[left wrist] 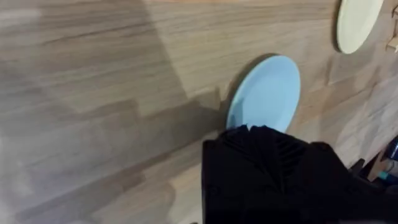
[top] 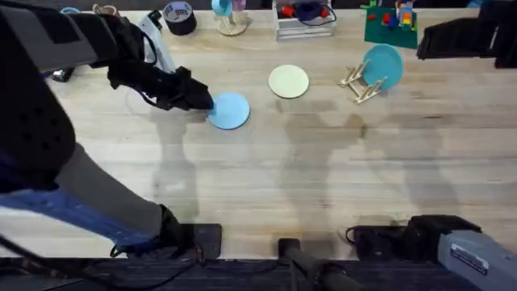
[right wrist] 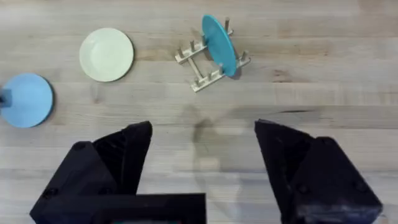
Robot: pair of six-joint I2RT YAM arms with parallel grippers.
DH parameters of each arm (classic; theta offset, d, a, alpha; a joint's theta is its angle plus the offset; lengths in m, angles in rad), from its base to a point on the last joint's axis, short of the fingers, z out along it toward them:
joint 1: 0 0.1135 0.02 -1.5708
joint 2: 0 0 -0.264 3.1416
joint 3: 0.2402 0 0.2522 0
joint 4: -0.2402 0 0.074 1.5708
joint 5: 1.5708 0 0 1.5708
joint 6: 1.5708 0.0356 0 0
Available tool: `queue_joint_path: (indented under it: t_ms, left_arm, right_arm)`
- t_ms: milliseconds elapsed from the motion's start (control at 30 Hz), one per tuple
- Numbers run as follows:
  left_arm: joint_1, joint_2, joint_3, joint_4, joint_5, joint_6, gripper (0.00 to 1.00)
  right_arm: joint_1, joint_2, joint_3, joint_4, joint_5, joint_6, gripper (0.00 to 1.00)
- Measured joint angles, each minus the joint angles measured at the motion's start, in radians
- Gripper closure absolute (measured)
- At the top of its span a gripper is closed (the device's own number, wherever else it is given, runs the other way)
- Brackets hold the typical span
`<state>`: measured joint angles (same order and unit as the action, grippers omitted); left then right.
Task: Pick up the plates from the table one by one and place each into a slot on the dish rack.
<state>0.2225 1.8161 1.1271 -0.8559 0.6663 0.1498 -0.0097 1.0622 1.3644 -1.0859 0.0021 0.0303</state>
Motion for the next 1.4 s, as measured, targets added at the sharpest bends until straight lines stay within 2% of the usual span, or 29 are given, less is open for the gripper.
queue_joint_path:
  t_ms: [67,467,667,867,1133,1400]
  left_arm:
    - [-0.001,0.035,0.0,0.018,0.002,0.001,0.96]
    - [0.019,0.149,0.022,0.034,0.159,0.0,0.96]
    - [0.02,0.154,0.022,0.034,0.17,0.0,0.96]
    - [0.02,0.154,0.022,0.034,0.169,0.0,0.96]
    - [0.02,0.154,0.022,0.034,0.169,0.0,0.96]
    - [0.02,0.154,0.022,0.034,0.169,0.0,0.96]
  right_arm:
    - [0.0,0.0,0.0,0.0,0.0,0.0,0.007]
    - [0.0,0.0,0.0,-0.003,-0.016,0.0,0.007]
    - [0.0,0.012,0.002,-0.003,-0.105,0.019,0.007]
    - [0.015,0.097,0.002,0.002,-0.174,0.105,0.007]
    - [0.173,0.276,0.002,0.098,-0.2,0.203,0.007]
    - [0.332,0.519,0.003,0.305,-0.206,0.364,0.007]
